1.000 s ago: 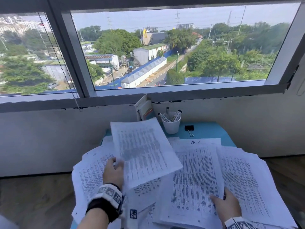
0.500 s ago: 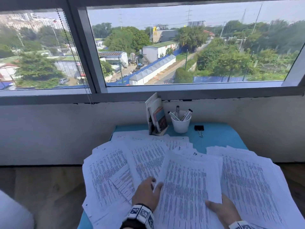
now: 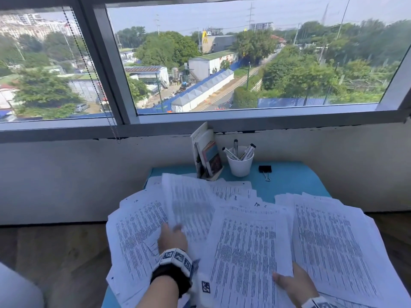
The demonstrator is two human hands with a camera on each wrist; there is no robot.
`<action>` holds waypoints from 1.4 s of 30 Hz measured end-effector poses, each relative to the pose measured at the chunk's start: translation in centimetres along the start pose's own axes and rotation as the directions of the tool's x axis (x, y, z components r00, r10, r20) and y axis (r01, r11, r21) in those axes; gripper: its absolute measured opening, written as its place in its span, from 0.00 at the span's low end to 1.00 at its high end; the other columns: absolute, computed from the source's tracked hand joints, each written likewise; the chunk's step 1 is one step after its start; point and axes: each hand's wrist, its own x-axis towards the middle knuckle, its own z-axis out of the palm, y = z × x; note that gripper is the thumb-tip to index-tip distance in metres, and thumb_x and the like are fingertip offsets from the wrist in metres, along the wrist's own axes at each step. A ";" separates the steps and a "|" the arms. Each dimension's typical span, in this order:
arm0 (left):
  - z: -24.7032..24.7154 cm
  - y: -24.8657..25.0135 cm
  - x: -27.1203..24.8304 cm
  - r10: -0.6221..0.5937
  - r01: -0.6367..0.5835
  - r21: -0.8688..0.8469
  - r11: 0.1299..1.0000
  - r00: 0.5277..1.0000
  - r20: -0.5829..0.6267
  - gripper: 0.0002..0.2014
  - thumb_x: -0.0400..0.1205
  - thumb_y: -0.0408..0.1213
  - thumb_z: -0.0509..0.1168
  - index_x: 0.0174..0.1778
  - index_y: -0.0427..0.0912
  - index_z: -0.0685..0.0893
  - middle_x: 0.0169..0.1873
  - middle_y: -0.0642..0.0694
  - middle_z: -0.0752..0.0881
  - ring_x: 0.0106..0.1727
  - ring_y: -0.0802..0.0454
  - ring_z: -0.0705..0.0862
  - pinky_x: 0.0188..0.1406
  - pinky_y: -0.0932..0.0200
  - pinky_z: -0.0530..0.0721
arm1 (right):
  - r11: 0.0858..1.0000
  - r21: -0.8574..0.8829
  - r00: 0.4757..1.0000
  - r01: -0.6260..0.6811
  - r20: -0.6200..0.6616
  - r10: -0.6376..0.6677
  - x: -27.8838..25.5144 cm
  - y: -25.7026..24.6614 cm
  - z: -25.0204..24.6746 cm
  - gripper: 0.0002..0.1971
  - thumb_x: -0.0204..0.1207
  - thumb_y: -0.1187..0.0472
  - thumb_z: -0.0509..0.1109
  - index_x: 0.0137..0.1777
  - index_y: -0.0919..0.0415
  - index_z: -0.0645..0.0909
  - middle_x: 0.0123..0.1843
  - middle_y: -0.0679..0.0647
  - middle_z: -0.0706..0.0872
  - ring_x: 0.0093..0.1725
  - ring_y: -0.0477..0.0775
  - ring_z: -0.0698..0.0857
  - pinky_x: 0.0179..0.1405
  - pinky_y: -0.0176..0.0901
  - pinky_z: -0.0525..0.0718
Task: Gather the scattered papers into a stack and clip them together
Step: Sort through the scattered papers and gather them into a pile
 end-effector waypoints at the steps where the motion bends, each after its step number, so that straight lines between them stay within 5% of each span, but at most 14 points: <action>1: -1.2 0.4 0.4 -0.015 -0.006 -0.163 0.987 0.992 -0.127 0.10 0.86 0.39 0.57 0.55 0.34 0.75 0.43 0.35 0.82 0.40 0.41 0.79 0.39 0.52 0.75 | 1.000 -0.009 1.000 0.011 -0.005 -0.011 -0.1 0.0 0.0 0.16 0.68 0.66 0.77 0.54 0.62 0.78 0.53 0.62 0.85 0.52 0.60 0.83 0.53 0.46 0.79; 3: -3.8 1.1 1.5 -0.063 -0.067 -0.368 0.927 0.942 -0.329 0.10 0.86 0.39 0.58 0.56 0.35 0.74 0.40 0.38 0.79 0.41 0.41 0.79 0.41 0.51 0.74 | 0.999 -0.033 1.000 0.023 -0.010 -0.024 -0.2 0.1 0.2 0.16 0.69 0.66 0.75 0.56 0.63 0.78 0.52 0.62 0.86 0.50 0.60 0.85 0.51 0.47 0.82; 5: -5.6 1.6 2.5 -0.052 -0.127 -0.450 0.884 0.930 -0.364 0.07 0.85 0.39 0.60 0.53 0.39 0.74 0.41 0.38 0.79 0.43 0.41 0.80 0.42 0.53 0.73 | 0.999 -0.045 1.000 0.028 -0.012 -0.028 -0.5 0.1 0.2 0.16 0.71 0.65 0.74 0.57 0.61 0.78 0.52 0.61 0.86 0.50 0.61 0.85 0.52 0.49 0.83; 8: -5.7 2.0 1.2 0.179 -0.207 -0.377 0.903 0.978 -0.109 0.08 0.85 0.38 0.61 0.54 0.39 0.76 0.43 0.41 0.81 0.44 0.43 0.82 0.38 0.58 0.74 | 0.998 -0.052 0.999 0.047 -0.009 -0.048 -0.6 -0.1 0.3 0.14 0.72 0.64 0.73 0.57 0.59 0.76 0.53 0.61 0.86 0.51 0.61 0.85 0.52 0.49 0.83; 10: -4.1 1.3 -0.8 0.310 -0.269 -0.236 0.934 0.938 0.156 0.08 0.85 0.39 0.61 0.57 0.41 0.76 0.45 0.46 0.82 0.44 0.47 0.82 0.37 0.59 0.77 | 0.998 -0.049 0.999 0.048 -0.001 -0.048 -0.7 -0.3 0.2 0.12 0.73 0.64 0.71 0.55 0.58 0.76 0.52 0.60 0.85 0.50 0.61 0.84 0.50 0.48 0.82; 13: -0.9 -1.5 -2.5 0.320 -0.374 0.057 0.925 0.853 0.412 0.12 0.84 0.43 0.60 0.63 0.45 0.74 0.51 0.47 0.85 0.50 0.46 0.84 0.46 0.58 0.79 | 0.999 -0.021 1.000 0.028 -0.001 -0.028 -0.8 -0.5 0.2 0.11 0.75 0.66 0.68 0.55 0.59 0.75 0.50 0.61 0.85 0.49 0.62 0.85 0.52 0.51 0.84; 15: 0.7 -2.8 -3.5 0.262 -0.379 0.162 0.911 0.835 0.483 0.08 0.85 0.42 0.59 0.57 0.46 0.71 0.42 0.48 0.85 0.40 0.50 0.84 0.40 0.57 0.81 | 1.000 -0.011 1.000 0.008 -0.002 -0.008 -0.7 -0.6 0.3 0.10 0.76 0.68 0.65 0.56 0.59 0.76 0.50 0.61 0.86 0.48 0.62 0.85 0.52 0.52 0.84; 20: 2.4 -3.8 -5.3 0.219 -0.402 0.309 0.862 0.845 0.488 0.08 0.86 0.44 0.56 0.55 0.46 0.65 0.43 0.44 0.86 0.40 0.46 0.85 0.44 0.50 0.85 | 1.000 0.000 0.999 -0.030 -0.037 0.030 -0.3 -1.0 0.6 0.14 0.79 0.69 0.58 0.63 0.69 0.78 0.56 0.65 0.84 0.56 0.64 0.82 0.55 0.47 0.78; 24: 3.5 -3.3 -6.2 0.242 -0.457 0.349 0.818 0.824 0.512 0.18 0.86 0.49 0.54 0.67 0.45 0.62 0.42 0.47 0.84 0.40 0.46 0.83 0.44 0.52 0.82 | 0.995 0.093 0.999 -0.019 -0.043 0.023 -0.9 -1.5 1.3 0.23 0.80 0.48 0.62 0.69 0.62 0.74 0.69 0.58 0.79 0.70 0.62 0.76 0.70 0.52 0.71; 29: 3.2 -3.4 -6.5 0.311 -0.487 0.267 0.832 0.806 0.503 0.23 0.84 0.60 0.46 0.67 0.48 0.65 0.43 0.50 0.84 0.41 0.49 0.82 0.45 0.55 0.79 | 0.995 -0.078 0.998 0.054 -0.036 -0.057 -1.7 -2.2 1.0 0.23 0.75 0.60 0.69 0.69 0.62 0.73 0.60 0.58 0.84 0.56 0.58 0.83 0.55 0.48 0.84; 31: 2.6 -3.6 -5.9 0.359 -0.496 0.239 0.835 0.819 0.448 0.20 0.83 0.60 0.46 0.61 0.50 0.69 0.46 0.51 0.82 0.46 0.51 0.81 0.50 0.54 0.79 | 0.993 -0.041 0.991 0.113 -0.071 -0.115 -1.7 -3.7 -1.7 0.13 0.77 0.64 0.67 0.61 0.64 0.77 0.47 0.58 0.85 0.42 0.57 0.83 0.35 0.41 0.80; 33: 2.0 -4.0 -5.2 0.409 -0.543 0.324 0.775 0.821 0.399 0.18 0.84 0.56 0.50 0.62 0.50 0.72 0.56 0.50 0.79 0.57 0.51 0.78 0.57 0.54 0.77 | 0.987 -0.005 0.970 0.160 -0.187 -0.158 -1.3 -5.3 -6.0 0.07 0.78 0.66 0.66 0.54 0.65 0.79 0.40 0.59 0.83 0.37 0.57 0.80 0.31 0.42 0.75; 38: 1.0 -4.7 -4.3 0.368 -0.563 0.561 0.607 0.825 0.430 0.24 0.80 0.61 0.57 0.69 0.55 0.69 0.70 0.51 0.68 0.71 0.49 0.67 0.68 0.52 0.70 | 1.000 -0.017 0.934 -0.006 -0.357 -0.001 2.6 -4.1 -17.3 0.16 0.78 0.63 0.69 0.63 0.68 0.76 0.49 0.64 0.82 0.49 0.64 0.81 0.56 0.55 0.79; 42: 1.2 -5.1 -4.7 0.310 -0.550 0.576 0.605 0.829 0.466 0.33 0.71 0.69 0.61 0.70 0.59 0.68 0.75 0.51 0.62 0.76 0.48 0.62 0.72 0.48 0.65 | 0.984 -0.114 0.937 -0.136 -0.336 0.090 4.0 -0.5 -20.5 0.22 0.75 0.68 0.71 0.67 0.75 0.75 0.49 0.64 0.80 0.49 0.63 0.80 0.59 0.57 0.79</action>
